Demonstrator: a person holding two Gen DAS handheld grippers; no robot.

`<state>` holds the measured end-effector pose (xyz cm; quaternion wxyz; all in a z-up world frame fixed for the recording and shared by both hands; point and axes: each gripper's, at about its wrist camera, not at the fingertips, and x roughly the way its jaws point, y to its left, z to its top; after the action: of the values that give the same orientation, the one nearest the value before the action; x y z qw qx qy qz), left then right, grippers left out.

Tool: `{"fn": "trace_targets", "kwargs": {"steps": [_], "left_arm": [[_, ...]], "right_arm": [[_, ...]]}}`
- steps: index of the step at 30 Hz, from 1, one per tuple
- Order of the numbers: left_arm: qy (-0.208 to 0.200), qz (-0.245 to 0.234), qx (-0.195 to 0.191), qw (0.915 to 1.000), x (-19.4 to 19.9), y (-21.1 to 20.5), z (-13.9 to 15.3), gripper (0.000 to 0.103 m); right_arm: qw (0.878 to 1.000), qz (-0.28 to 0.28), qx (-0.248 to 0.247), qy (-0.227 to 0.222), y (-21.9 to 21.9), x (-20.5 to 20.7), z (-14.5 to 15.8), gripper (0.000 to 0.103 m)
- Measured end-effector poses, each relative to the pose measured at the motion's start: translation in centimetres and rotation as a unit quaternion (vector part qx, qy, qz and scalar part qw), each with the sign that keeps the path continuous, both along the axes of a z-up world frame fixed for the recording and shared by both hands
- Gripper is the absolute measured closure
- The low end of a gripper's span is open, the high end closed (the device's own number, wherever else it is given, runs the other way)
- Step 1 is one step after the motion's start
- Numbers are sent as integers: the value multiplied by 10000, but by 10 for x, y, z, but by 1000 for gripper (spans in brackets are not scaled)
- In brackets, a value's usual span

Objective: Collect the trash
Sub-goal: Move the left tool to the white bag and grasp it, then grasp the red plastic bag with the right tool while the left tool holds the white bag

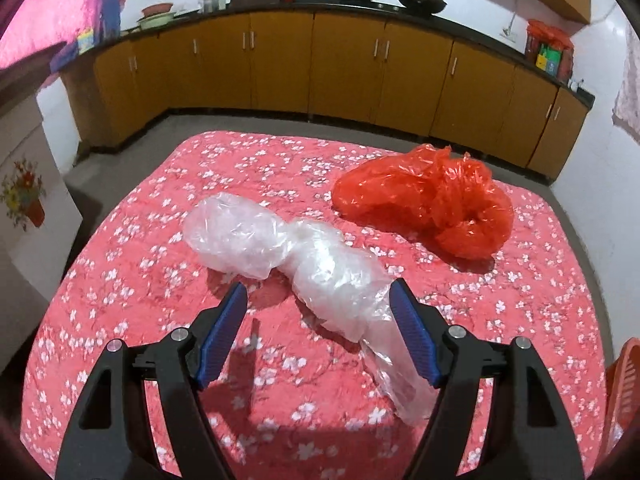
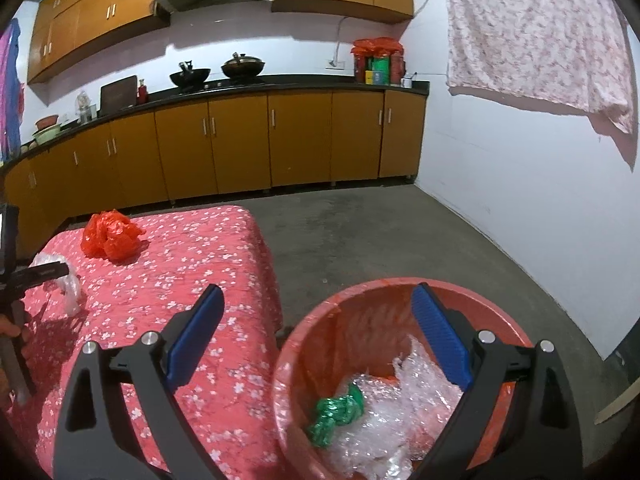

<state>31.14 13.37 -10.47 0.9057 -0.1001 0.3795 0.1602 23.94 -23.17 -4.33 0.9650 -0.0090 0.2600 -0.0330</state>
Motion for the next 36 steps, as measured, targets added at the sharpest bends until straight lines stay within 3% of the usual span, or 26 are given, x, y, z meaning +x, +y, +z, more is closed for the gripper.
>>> {"fn": "trace_targets", "kwargs": {"steps": [7,10,14,19,27,36], "left_arm": [[-108,-140,-366,9992,0,-8,6,34],[-12,-85,-215,9997,9,-8,3,36],[250,-110,-150,9995,16,-4,-8,57],[266,-248,-99,9993,10,5,-12,69],[237,-542,112,9982,-18,27,-6,71],[175,-393,208,9989,-46,72,0,71]], "right_arm": [[9996,221,-153,69,22,8,-5,10],[9993,277,-228,74,30,9,-5,10],[9993,300,-223,64,35,12,-6,10],[9992,349,-164,64,42,18,-6,10],[9961,859,13,175,83,41,-14,10],[9830,1721,490,419,174,115,-26,11]]}}
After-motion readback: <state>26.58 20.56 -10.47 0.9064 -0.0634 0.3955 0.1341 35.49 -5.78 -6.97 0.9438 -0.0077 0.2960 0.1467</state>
